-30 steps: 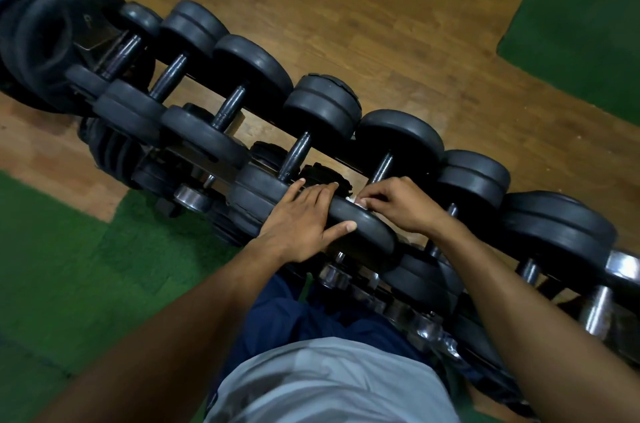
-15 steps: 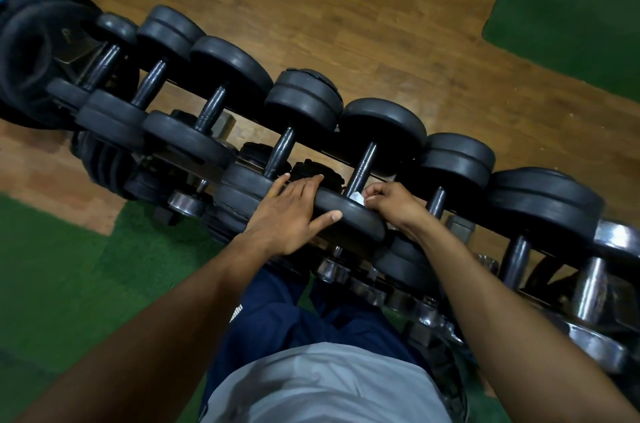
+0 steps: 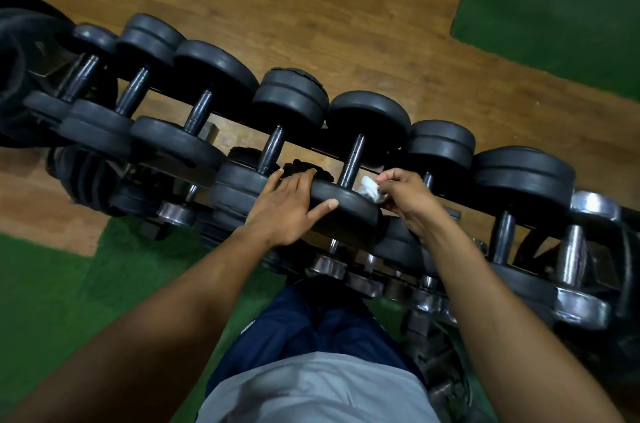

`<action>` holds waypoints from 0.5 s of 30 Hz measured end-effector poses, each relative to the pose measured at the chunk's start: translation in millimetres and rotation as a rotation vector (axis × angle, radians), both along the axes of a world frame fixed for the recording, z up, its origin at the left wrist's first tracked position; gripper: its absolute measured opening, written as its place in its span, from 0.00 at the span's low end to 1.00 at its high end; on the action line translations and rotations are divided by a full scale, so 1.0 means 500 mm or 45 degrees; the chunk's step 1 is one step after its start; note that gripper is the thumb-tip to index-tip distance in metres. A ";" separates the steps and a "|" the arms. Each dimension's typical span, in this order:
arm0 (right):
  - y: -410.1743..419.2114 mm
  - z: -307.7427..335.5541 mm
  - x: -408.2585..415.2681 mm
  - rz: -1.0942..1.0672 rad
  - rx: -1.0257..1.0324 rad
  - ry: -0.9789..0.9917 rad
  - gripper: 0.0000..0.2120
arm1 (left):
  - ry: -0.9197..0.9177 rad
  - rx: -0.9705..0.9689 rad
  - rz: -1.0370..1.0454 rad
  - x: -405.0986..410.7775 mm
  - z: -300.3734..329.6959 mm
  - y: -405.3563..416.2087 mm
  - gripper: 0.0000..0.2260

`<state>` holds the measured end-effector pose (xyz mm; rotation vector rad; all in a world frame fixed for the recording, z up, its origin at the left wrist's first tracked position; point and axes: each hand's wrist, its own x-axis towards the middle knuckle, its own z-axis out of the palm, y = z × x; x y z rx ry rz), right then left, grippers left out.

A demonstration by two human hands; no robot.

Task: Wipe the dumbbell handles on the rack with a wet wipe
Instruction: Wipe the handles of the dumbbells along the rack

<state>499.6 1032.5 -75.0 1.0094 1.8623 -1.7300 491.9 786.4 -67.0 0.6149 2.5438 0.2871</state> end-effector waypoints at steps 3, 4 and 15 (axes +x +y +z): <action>0.010 0.018 0.023 -0.128 -0.033 0.069 0.14 | -0.005 0.029 0.017 -0.001 0.009 0.002 0.43; 0.015 0.024 0.031 -0.159 -0.020 0.093 0.15 | -0.014 0.037 0.022 -0.001 0.013 0.005 0.42; 0.059 0.065 0.120 -0.291 0.245 0.297 0.16 | 0.086 0.306 0.128 0.056 0.050 0.072 0.35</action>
